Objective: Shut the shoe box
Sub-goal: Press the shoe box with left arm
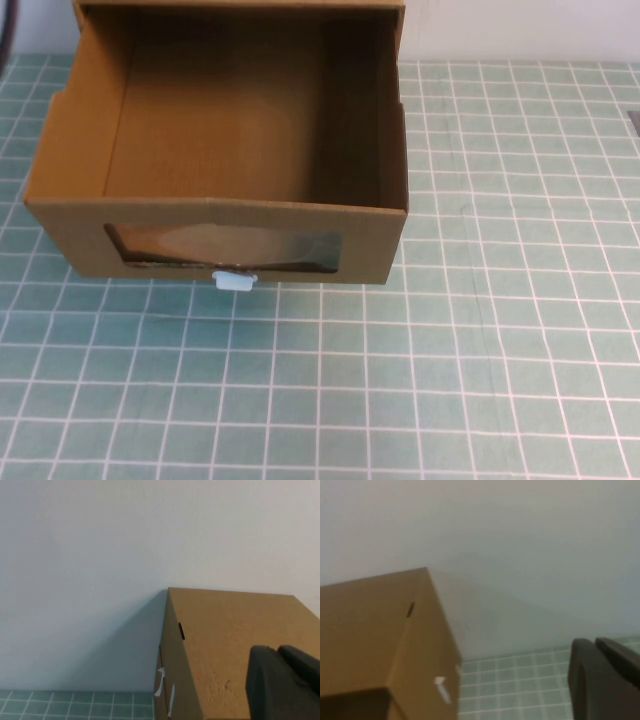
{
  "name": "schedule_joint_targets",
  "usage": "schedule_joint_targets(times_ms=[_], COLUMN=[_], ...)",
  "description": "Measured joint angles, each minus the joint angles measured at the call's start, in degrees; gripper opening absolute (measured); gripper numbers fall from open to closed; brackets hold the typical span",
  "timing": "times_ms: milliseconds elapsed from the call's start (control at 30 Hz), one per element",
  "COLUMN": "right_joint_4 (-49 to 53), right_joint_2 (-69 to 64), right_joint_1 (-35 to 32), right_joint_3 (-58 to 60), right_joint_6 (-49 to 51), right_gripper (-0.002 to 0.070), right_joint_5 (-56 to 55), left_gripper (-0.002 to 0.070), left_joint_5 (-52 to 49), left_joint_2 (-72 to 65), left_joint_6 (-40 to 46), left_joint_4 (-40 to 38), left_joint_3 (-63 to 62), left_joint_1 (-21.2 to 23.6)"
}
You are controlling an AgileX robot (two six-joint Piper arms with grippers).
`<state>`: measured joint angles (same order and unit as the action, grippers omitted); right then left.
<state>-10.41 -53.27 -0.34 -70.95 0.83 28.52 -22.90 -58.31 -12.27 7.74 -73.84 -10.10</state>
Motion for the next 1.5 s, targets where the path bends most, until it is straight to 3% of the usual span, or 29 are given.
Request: schedule_joint_targets(times_ms=[133,267,433,600,800,1167,1367,1500], right_joint_4=[-9.8,-17.0,-26.4,-29.4,-24.2,2.6,-2.0,1.1], right_joint_2=[-2.1,-5.2,-9.7,-15.2,-21.2,-29.7,-33.2,-37.0], right_joint_1=[3.7,9.0,11.9,12.7,19.9,46.4,52.7,55.7], right_joint_3=[-0.1,-0.1,-0.6,-4.8,-14.3,-18.9,-18.9,-18.9], right_joint_6=[-2.4,-15.7,-31.0,-37.8,-39.4,-38.3,-38.3,-38.3], right_gripper=[-0.0014,-0.0014,-0.0014,-0.0014,-0.0014,-0.0014,-0.0014,-0.0014], right_joint_5=[1.3,3.3,9.7,18.2,25.0,28.0,25.1,24.2], left_gripper=[-0.0005,-0.0005,-0.0005,-0.0005,-0.0005,-0.0005,-0.0005,-0.0005], left_joint_5=[1.9,-0.1,-7.4,-15.0,-23.5,-35.3,-36.0,-35.9], left_joint_2=[-4.7,-9.5,-15.9,-22.4,-32.4,-45.7,-47.4,-47.5], left_joint_6=[0.7,5.0,21.9,38.2,42.0,40.6,40.1,39.9], left_joint_4=[-1.2,-4.5,-17.0,-30.3,-35.9,-38.2,-38.6,-38.6], left_joint_3=[-0.1,-1.4,-6.5,-13.9,-25.7,-39.7,-40.0,-40.0], left_joint_1=[0.0,0.0,0.0,0.0,0.0,0.0,0.0,0.0])
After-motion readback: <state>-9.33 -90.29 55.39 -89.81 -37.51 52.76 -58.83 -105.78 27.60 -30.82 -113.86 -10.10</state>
